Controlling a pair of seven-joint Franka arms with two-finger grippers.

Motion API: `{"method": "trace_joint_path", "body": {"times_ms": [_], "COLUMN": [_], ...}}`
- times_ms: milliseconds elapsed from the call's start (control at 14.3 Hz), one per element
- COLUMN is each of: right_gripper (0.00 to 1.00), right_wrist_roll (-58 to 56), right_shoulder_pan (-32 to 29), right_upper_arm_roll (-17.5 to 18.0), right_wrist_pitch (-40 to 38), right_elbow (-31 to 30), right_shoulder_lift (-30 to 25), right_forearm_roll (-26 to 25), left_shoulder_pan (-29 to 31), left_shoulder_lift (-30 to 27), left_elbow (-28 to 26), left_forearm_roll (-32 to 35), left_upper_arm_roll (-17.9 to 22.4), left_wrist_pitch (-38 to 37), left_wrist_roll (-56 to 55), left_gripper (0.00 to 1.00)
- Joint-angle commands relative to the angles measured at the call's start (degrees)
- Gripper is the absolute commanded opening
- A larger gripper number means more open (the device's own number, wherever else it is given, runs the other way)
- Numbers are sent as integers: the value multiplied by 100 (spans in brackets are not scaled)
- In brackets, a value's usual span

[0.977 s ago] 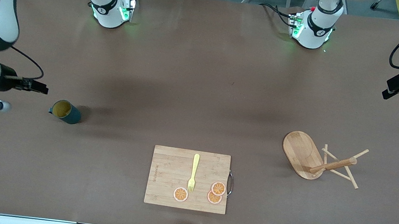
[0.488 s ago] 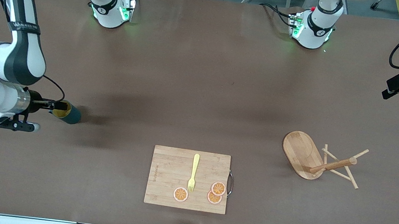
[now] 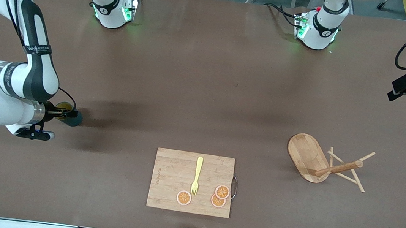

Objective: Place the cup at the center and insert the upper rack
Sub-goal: 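Reach the right gripper to the teal mug and grasp it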

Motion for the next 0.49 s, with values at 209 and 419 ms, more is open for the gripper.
{"method": "trace_joint_path", "body": {"times_ms": [209, 419], "right_gripper": [87, 78], "right_wrist_roll": [-58, -58], "right_shoulder_pan": [-10, 7], "right_upper_arm_roll": [2, 2], "right_wrist_pitch": [55, 283], "right_elbow": [-79, -281], "right_shoulder_lift": [216, 233], "right_forearm_roll": [29, 29], "left_shoulder_pan": [-12, -12], "left_shoulder_lift": [-49, -49], "left_elbow": [33, 33], "left_forearm_roll": [42, 33], "left_upper_arm_roll": [-12, -12], "left_wrist_pitch": [-61, -61], "left_wrist_roll": [12, 12], "left_gripper": [100, 100]}}
